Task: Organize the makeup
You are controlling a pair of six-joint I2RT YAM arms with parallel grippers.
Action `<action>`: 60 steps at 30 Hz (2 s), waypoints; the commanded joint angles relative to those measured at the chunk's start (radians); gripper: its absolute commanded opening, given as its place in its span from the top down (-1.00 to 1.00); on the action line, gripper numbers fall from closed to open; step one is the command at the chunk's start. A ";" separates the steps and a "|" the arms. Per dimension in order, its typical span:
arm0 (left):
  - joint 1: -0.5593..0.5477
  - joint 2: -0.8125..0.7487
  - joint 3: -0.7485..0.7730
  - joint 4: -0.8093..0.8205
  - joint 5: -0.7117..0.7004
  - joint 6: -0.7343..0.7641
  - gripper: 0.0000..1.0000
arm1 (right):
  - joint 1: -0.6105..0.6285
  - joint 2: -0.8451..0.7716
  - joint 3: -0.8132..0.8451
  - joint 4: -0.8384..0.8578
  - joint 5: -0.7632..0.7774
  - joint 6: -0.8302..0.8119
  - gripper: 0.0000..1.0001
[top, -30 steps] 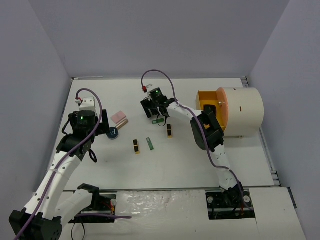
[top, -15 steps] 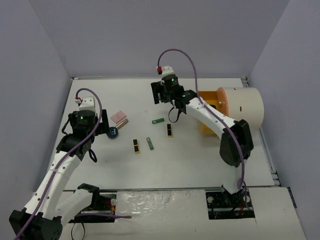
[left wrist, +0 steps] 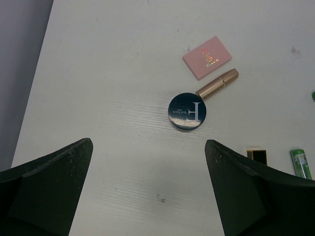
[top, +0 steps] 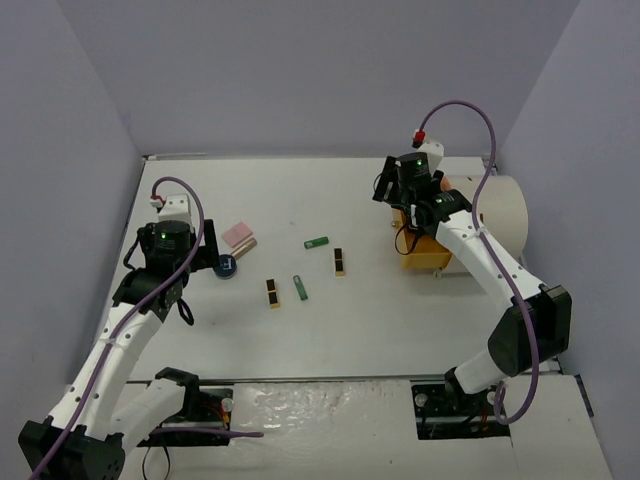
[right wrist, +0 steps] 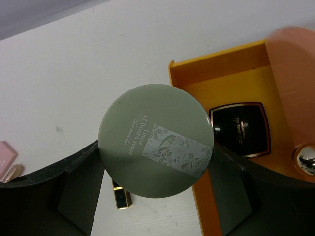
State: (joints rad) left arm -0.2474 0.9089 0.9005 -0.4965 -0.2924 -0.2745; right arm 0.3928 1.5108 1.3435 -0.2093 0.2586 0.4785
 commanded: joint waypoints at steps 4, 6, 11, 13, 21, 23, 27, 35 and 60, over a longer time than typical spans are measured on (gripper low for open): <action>0.007 -0.005 0.049 0.032 -0.002 -0.017 -0.94 | -0.036 -0.047 -0.036 -0.008 -0.015 0.187 0.58; 0.007 -0.005 0.049 0.032 -0.002 -0.017 -0.94 | -0.043 -0.045 -0.042 -0.010 -0.019 0.201 0.55; 0.007 -0.007 0.051 0.031 0.001 -0.017 -0.94 | -0.064 -0.046 -0.055 -0.016 -0.025 0.229 0.49; 0.007 -0.008 0.051 0.030 0.001 -0.017 -0.94 | -0.066 -0.054 -0.066 -0.016 -0.016 0.248 0.46; 0.007 -0.010 0.051 0.030 0.004 -0.017 -0.94 | -0.088 -0.054 -0.093 -0.018 0.008 0.305 0.30; 0.007 -0.011 0.051 0.030 0.002 -0.017 -0.94 | -0.089 -0.054 -0.098 -0.018 0.013 0.319 0.26; 0.007 -0.011 0.051 0.032 0.002 -0.017 -0.94 | -0.095 -0.057 -0.102 -0.018 0.019 0.339 0.19; 0.007 -0.011 0.051 0.030 0.003 -0.017 -0.94 | -0.121 -0.061 -0.104 -0.018 -0.001 0.371 -0.16; 0.007 -0.004 0.051 0.030 0.004 -0.019 -0.94 | -0.133 -0.085 -0.066 -0.017 0.016 0.356 -0.81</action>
State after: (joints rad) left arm -0.2474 0.9089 0.9005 -0.4969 -0.2874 -0.2775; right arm 0.2673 1.4733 1.2264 -0.2433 0.2282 0.8386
